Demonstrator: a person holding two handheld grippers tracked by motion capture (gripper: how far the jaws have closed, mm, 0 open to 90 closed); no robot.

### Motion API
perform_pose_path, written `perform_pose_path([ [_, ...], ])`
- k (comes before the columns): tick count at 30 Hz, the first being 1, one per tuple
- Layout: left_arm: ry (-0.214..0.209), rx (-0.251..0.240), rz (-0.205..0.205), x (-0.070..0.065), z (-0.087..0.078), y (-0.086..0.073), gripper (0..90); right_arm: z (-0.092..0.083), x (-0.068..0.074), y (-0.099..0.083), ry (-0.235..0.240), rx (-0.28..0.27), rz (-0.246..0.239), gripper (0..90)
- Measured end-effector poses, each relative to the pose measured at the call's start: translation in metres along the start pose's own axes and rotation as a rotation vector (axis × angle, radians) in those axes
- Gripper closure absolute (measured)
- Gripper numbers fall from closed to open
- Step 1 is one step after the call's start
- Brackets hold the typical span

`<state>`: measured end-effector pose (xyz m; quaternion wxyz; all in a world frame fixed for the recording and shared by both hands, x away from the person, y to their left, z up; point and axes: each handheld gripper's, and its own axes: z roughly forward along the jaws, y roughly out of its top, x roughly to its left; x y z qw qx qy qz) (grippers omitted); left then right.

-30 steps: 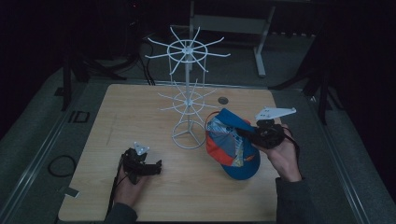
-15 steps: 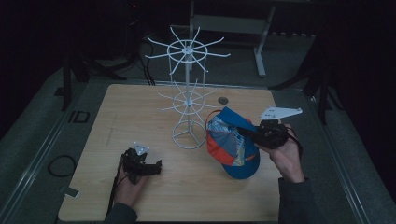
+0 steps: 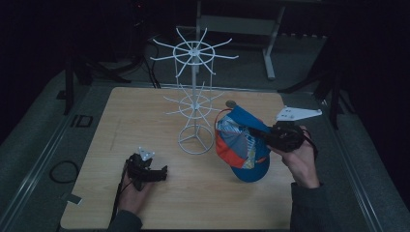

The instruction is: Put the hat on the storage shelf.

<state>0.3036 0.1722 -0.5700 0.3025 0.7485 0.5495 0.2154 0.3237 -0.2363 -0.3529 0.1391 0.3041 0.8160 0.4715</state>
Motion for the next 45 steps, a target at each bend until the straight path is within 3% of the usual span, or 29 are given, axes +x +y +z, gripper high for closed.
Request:
perform_pose_path([
  [12, 0.000, 0.000, 0.002, 0.000, 0.000, 0.000, 1.4, -0.007, -0.001, 0.007, 0.039, -0.027, 0.005, 88.0],
  [19, 0.000, 0.000, 0.001, 0.000, 0.000, 0.000, 1.4, -0.014, -0.003, 0.011, 0.085, -0.056, 0.019, 88.0],
  [34, 0.000, 0.000, 0.001, 0.000, 0.000, 0.000, 1.4, -0.020, -0.002, 0.018, 0.103, -0.082, 0.018, 88.0],
  [45, 0.000, 0.000, 0.001, 0.000, 0.000, 0.000, 1.4, -0.025, -0.001, 0.028, 0.165, -0.152, 0.029, 88.0],
])
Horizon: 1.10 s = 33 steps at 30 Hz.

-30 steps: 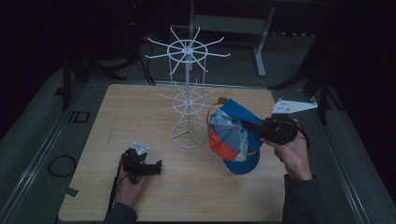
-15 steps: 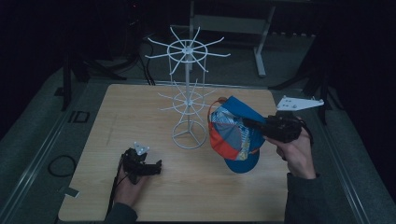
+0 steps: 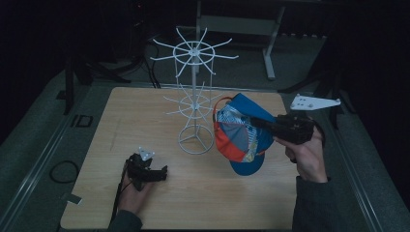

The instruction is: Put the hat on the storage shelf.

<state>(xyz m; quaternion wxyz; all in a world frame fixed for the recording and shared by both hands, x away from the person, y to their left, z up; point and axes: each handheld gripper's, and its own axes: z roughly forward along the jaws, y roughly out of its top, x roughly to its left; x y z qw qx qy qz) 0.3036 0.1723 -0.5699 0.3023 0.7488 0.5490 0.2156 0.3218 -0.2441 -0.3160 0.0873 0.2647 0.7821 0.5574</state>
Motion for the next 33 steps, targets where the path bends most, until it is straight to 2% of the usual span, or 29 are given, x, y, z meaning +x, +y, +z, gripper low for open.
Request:
perform_pose_path([
  [16, 0.000, -0.001, -0.001, 0.000, 0.000, 0.000, 1.4, -0.006, -0.002, 0.005, 0.053, -0.083, 0.010, 88.0],
  [25, 0.000, 0.000, 0.000, 0.000, 0.000, 0.000, 1.4, -0.016, -0.001, 0.008, 0.048, -0.110, 0.007, 88.0],
  [33, 0.000, 0.000, 0.000, 0.000, 0.000, 0.000, 1.4, -0.018, -0.002, 0.012, 0.055, -0.124, 0.013, 88.0],
])
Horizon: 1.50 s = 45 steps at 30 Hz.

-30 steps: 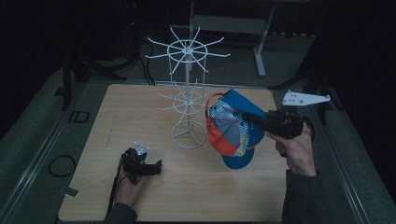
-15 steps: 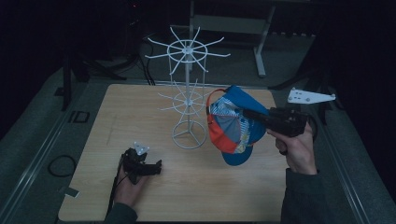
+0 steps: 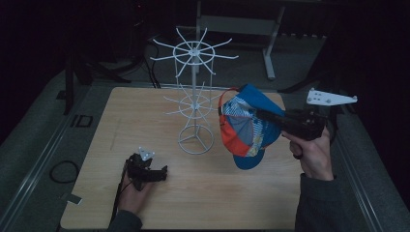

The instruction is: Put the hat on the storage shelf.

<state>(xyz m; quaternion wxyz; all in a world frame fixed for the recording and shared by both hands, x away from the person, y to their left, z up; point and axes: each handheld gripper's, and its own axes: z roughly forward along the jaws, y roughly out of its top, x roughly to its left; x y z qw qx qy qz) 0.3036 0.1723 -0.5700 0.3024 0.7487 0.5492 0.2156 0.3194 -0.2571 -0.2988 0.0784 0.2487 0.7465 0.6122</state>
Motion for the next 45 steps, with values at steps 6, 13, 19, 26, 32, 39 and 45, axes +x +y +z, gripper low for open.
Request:
perform_pose_path([
  [6, 0.000, 0.000, 0.000, 0.000, 0.000, 0.000, 1.4, -0.001, 0.003, 0.007, 0.003, -0.008, -0.012, 88.0],
  [13, 0.000, 0.000, 0.000, 0.000, 0.000, 0.000, 1.4, -0.001, 0.005, 0.014, 0.017, -0.019, -0.018, 88.0],
  [19, 0.001, 0.000, 0.001, 0.000, 0.000, 0.000, 1.4, 0.000, 0.006, 0.016, 0.023, -0.028, -0.022, 88.0],
  [26, 0.001, 0.000, -0.001, 0.000, 0.000, 0.000, 1.4, -0.001, 0.008, 0.020, 0.030, -0.033, -0.029, 88.0],
  [32, 0.000, 0.000, -0.002, 0.000, 0.000, 0.000, 1.4, -0.001, 0.010, 0.023, 0.034, -0.037, -0.034, 88.0],
  [39, 0.000, -0.001, -0.001, 0.000, 0.000, 0.000, 1.4, -0.001, 0.012, 0.027, 0.040, -0.056, -0.036, 88.0],
  [45, 0.001, -0.001, 0.000, 0.000, 0.000, 0.000, 1.4, -0.001, 0.011, 0.030, 0.036, -0.072, -0.036, 88.0],
])
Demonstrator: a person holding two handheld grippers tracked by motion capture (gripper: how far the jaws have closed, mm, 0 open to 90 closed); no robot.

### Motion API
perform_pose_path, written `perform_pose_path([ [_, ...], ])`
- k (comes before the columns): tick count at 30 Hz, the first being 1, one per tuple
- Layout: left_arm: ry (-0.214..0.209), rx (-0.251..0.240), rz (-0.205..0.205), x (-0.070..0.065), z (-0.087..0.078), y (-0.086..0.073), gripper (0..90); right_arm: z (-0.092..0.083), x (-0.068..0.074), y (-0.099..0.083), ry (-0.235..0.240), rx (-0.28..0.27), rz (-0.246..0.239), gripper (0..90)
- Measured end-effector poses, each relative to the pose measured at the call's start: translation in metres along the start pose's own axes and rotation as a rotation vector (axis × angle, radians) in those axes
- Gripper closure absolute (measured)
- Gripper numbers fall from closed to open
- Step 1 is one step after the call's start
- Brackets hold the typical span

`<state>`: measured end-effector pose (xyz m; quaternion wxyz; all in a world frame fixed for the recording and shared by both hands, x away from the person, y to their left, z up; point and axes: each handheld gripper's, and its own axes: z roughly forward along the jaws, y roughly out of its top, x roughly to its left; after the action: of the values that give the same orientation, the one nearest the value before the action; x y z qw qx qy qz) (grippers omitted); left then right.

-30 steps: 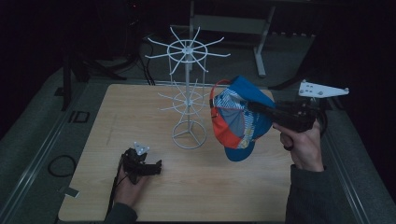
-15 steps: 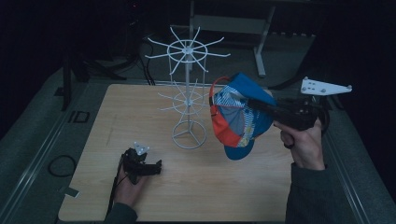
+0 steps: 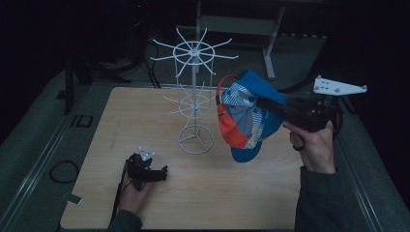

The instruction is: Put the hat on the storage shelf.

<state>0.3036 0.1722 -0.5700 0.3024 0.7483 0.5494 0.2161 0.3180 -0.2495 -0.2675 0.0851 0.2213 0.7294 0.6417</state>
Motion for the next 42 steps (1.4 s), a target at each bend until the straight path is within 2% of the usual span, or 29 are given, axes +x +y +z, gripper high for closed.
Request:
perform_pose_path([
  [14, 0.000, 0.000, 0.000, 0.000, 0.000, 0.000, 1.4, 0.001, 0.002, 0.008, 0.003, -0.053, 0.003, 88.0],
  [36, -0.001, 0.002, 0.002, 0.000, 0.000, 0.000, 1.4, 0.030, -0.003, 0.013, 0.038, -0.074, 0.022, 87.9],
  [42, 0.000, -0.001, -0.001, 0.000, 0.000, 0.000, 1.4, 0.029, -0.001, 0.014, 0.047, -0.098, 0.017, 87.9],
])
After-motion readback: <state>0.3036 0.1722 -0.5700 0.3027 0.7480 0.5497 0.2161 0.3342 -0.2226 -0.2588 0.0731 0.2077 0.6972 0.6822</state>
